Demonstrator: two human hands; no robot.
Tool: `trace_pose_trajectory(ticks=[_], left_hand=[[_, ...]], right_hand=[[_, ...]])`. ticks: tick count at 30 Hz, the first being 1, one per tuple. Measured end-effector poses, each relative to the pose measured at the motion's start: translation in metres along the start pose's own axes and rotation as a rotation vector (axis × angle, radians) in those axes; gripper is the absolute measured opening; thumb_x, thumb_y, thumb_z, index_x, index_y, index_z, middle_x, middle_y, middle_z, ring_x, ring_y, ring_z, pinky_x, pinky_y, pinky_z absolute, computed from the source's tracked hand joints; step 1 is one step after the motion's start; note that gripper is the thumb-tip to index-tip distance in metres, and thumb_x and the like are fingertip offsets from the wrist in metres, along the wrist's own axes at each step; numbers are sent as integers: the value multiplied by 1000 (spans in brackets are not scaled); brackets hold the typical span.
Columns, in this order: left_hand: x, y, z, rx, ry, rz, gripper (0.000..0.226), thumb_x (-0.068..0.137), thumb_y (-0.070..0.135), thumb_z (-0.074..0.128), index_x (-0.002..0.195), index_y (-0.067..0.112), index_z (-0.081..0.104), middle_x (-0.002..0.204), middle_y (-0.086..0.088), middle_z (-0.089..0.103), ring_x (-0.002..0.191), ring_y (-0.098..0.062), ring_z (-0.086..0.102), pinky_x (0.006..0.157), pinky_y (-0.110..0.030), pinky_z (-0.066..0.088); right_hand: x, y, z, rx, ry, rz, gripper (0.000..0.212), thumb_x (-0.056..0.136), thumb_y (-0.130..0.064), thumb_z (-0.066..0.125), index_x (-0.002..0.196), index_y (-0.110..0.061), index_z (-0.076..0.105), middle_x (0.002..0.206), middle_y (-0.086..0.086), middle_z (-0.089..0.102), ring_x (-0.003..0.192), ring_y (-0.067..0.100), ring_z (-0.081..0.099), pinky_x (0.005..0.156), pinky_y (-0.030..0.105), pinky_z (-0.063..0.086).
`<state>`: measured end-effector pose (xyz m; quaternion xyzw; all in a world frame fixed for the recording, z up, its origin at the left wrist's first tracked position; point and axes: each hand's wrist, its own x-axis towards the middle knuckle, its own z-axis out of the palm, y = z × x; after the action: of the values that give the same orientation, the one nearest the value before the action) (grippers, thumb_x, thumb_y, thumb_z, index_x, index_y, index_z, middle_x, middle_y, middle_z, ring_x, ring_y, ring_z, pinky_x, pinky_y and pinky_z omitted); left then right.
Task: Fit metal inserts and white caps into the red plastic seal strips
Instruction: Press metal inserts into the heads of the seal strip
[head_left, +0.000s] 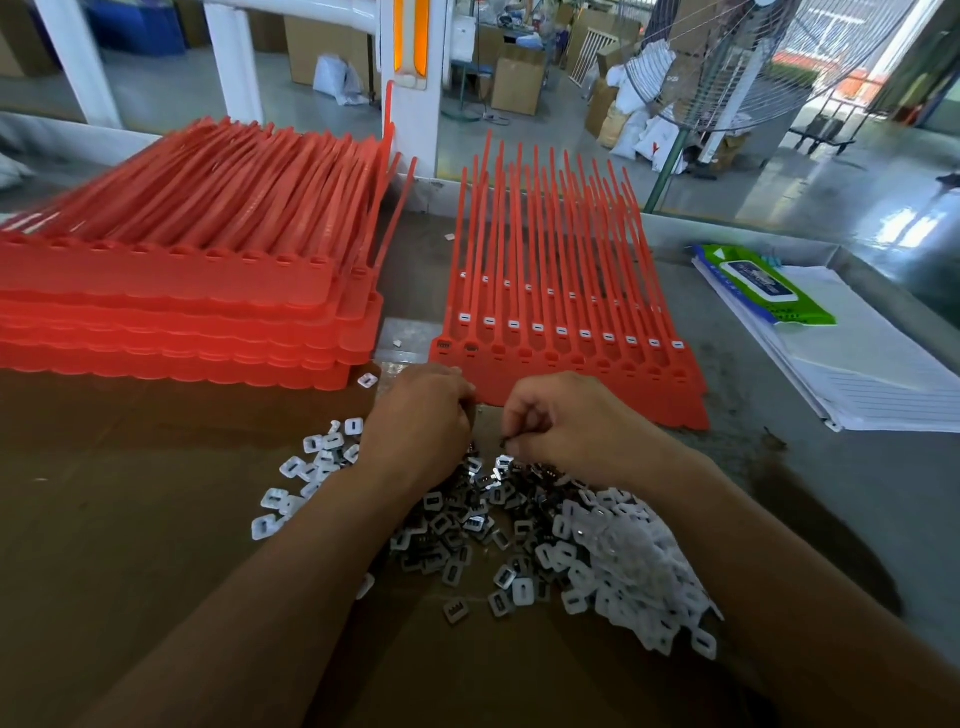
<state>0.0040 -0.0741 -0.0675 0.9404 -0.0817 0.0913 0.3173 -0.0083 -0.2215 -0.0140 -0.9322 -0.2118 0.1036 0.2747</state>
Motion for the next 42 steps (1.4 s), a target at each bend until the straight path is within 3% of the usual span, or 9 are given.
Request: trace_pose_trajectory(ticks=[5, 8, 14, 17, 20, 24, 31, 35, 42], left_hand=[[0, 0, 0, 2, -3, -8, 33, 82, 4, 46, 109, 7, 64, 124, -7, 57, 120, -17, 46, 102, -35, 35], [0, 0, 0, 8, -4, 0, 33, 82, 4, 46, 110, 7, 64, 123, -7, 57, 120, -17, 46, 102, -36, 35], [-1, 0, -1, 18, -12, 2, 35, 82, 3, 45, 112, 8, 62, 125, -7, 56, 121, -17, 44, 103, -37, 34], [-1, 1, -2, 18, -13, 3, 35, 82, 3, 45, 112, 8, 63, 125, -7, 56, 121, -17, 44, 103, -37, 34], [-1, 1, -1, 10, -9, -8, 35, 82, 3, 45, 112, 8, 63, 126, -7, 56, 121, -17, 44, 103, -36, 34], [-1, 1, -2, -6, -4, -5, 34, 82, 2, 45, 109, 8, 64, 122, -8, 58, 120, -19, 46, 101, -37, 36], [-4, 5, -5, -25, 40, 21, 26, 79, 2, 47, 91, 1, 69, 104, -13, 64, 101, -26, 57, 86, -39, 46], [-5, 5, -5, -23, 49, 26, 25, 78, 1, 48, 89, 1, 70, 102, -12, 65, 99, -26, 57, 85, -39, 46], [-4, 4, -5, -3, 49, 30, 24, 77, 1, 49, 88, 2, 70, 102, -12, 65, 100, -26, 56, 85, -40, 45]], right_hand=[[-2, 6, -2, 80, 3, 17, 23, 84, -6, 60, 75, -26, 59, 66, -11, 61, 56, -7, 57, 59, 10, 48], [-1, 7, -2, 38, -14, 19, 14, 85, -8, 60, 83, -22, 62, 69, -12, 61, 59, -6, 57, 63, 12, 49], [-4, 5, -5, -47, -107, 24, 16, 86, -13, 61, 76, -25, 56, 76, -12, 57, 74, 4, 56, 69, 18, 46], [-5, 5, -10, -53, -122, 31, 10, 86, -14, 61, 79, -22, 59, 78, -14, 56, 72, -3, 52, 64, 9, 42], [-3, 5, -13, 15, -80, 52, 18, 86, -12, 61, 74, -25, 58, 74, -13, 58, 64, -7, 52, 57, 6, 42], [16, 9, -16, 45, 46, 109, 22, 87, -12, 58, 72, -28, 58, 78, -16, 57, 74, -2, 53, 60, 11, 36], [65, 25, -11, 92, 246, 180, 14, 89, -6, 53, 87, -10, 66, 92, -2, 60, 86, 9, 51, 74, 22, 35], [79, 29, -6, 94, 272, 217, 17, 91, -9, 52, 96, -8, 68, 108, 4, 64, 88, 8, 49, 76, 21, 35], [88, 33, -1, 11, 242, 228, 15, 89, -12, 55, 89, -11, 70, 101, 2, 67, 89, 11, 56, 76, 22, 38]])
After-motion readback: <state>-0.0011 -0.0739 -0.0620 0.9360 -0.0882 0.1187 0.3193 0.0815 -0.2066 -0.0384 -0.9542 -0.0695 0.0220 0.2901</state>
